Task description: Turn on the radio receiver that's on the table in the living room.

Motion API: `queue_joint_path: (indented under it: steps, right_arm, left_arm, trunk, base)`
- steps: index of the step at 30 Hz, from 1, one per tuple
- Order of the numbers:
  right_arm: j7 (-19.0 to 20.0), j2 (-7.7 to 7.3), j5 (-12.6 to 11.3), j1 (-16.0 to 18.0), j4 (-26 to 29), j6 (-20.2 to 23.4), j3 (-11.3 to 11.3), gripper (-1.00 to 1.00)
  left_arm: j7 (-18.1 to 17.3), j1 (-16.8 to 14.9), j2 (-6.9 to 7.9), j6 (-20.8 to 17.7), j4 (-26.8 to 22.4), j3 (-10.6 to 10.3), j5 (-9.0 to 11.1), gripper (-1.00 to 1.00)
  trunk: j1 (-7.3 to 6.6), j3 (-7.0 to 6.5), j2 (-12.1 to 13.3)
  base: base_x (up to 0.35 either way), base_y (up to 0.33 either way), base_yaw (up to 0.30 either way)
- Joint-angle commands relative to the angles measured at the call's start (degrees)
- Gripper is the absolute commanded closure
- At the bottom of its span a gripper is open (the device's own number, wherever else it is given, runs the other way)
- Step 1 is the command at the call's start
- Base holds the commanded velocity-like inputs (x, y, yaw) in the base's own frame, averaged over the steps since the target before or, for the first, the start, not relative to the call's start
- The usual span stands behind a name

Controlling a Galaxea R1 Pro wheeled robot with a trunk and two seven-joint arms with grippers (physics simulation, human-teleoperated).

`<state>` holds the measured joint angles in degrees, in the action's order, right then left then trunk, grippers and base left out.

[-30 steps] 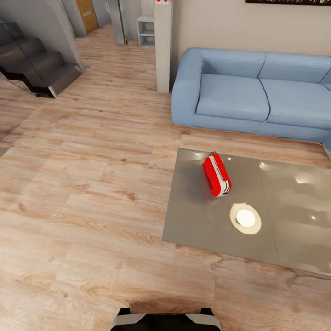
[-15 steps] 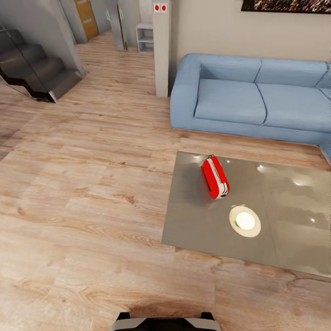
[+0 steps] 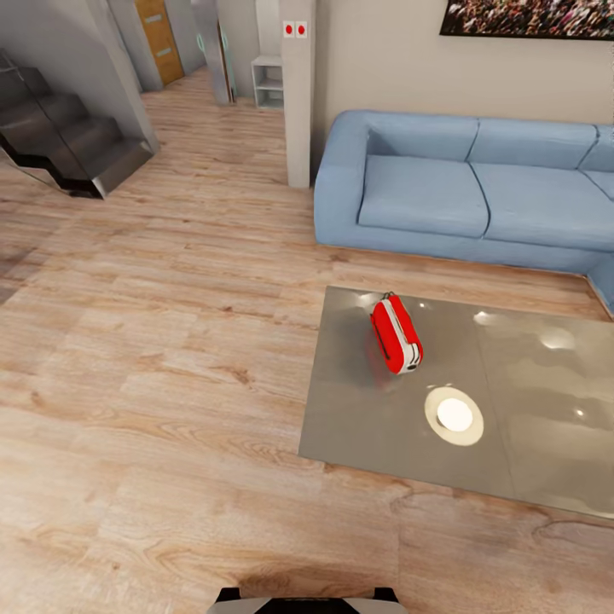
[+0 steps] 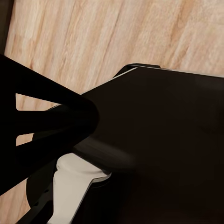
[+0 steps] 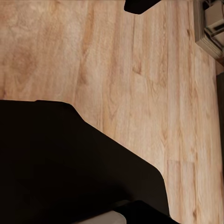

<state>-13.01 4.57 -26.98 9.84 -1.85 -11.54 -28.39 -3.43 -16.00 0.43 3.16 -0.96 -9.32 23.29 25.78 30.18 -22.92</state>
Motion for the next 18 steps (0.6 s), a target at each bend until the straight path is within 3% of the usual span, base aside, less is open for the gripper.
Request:
queue_joint_path:
  steps: [1, 18]
  right_arm:
    - [0.0, 0.0, 0.0, 0.0, 0.0, 0.01, 0.0, -1.0]
    - [0.06, 0.11, 0.31, 0.0, 0.0, 0.02, 0.0, -1.0]
  left_arm:
    - [0.0, 0.0, 0.01, 0.0, 0.02, 0.0, 0.0, 1.0]
    - [0.0, 0.0, -0.01, 0.0, 0.02, 0.0, 0.0, 1.0]
  trunk:
    - [0.0, -0.09, 0.0]
    - [0.0, -0.21, 0.0]
  base:
    - [0.0, 0.0, 0.0]
    - [0.0, 0.0, 0.0]
